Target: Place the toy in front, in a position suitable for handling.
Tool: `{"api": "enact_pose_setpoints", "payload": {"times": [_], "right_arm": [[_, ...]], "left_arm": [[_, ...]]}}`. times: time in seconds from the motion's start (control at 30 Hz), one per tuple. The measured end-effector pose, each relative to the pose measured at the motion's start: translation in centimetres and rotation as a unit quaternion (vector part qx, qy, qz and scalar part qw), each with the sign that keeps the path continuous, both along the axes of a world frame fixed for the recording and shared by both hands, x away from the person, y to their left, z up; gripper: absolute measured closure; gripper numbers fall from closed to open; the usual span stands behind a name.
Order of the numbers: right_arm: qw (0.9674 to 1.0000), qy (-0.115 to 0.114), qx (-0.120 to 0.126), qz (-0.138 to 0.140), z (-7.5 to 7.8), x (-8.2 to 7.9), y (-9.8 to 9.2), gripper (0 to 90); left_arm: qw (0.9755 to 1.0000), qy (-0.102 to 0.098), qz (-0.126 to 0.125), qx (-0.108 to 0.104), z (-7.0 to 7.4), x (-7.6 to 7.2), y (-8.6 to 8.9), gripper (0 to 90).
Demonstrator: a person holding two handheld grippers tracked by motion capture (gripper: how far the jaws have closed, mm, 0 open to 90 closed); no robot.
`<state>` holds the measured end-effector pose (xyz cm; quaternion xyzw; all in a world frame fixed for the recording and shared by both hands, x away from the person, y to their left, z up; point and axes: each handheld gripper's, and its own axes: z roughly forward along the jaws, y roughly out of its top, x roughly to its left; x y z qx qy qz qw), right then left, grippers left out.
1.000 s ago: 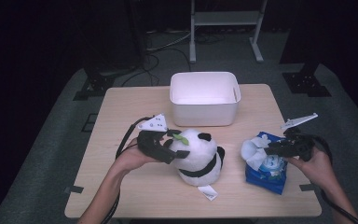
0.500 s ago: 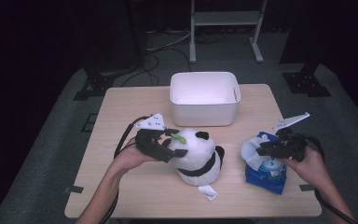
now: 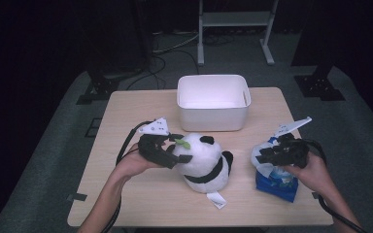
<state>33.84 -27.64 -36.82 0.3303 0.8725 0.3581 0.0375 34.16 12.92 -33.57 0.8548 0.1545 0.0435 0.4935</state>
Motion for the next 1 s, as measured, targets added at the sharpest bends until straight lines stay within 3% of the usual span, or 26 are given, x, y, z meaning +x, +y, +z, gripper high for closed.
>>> {"api": "enact_pose_setpoints", "payload": {"times": [0.37, 0.77, 1.0], "right_arm": [[0.9976, 0.000, 0.027, 0.063, 0.6, 0.0, 4.3, 60.9], [0.9930, 0.012, 0.017, 0.117, -0.4, 1.1, 9.5, 58.1], [0.9909, 0.018, 0.011, 0.133, -0.5, 1.4, 11.2, 60.9]], "left_arm": [[0.9999, 0.010, 0.010, -0.003, -0.7, 0.4, 1.6, 22.4], [0.9995, 0.021, 0.022, -0.011, -1.8, 0.4, 3.9, 23.1], [0.9987, 0.032, 0.036, -0.017, -3.0, 0.4, 5.5, 23.5]]}}
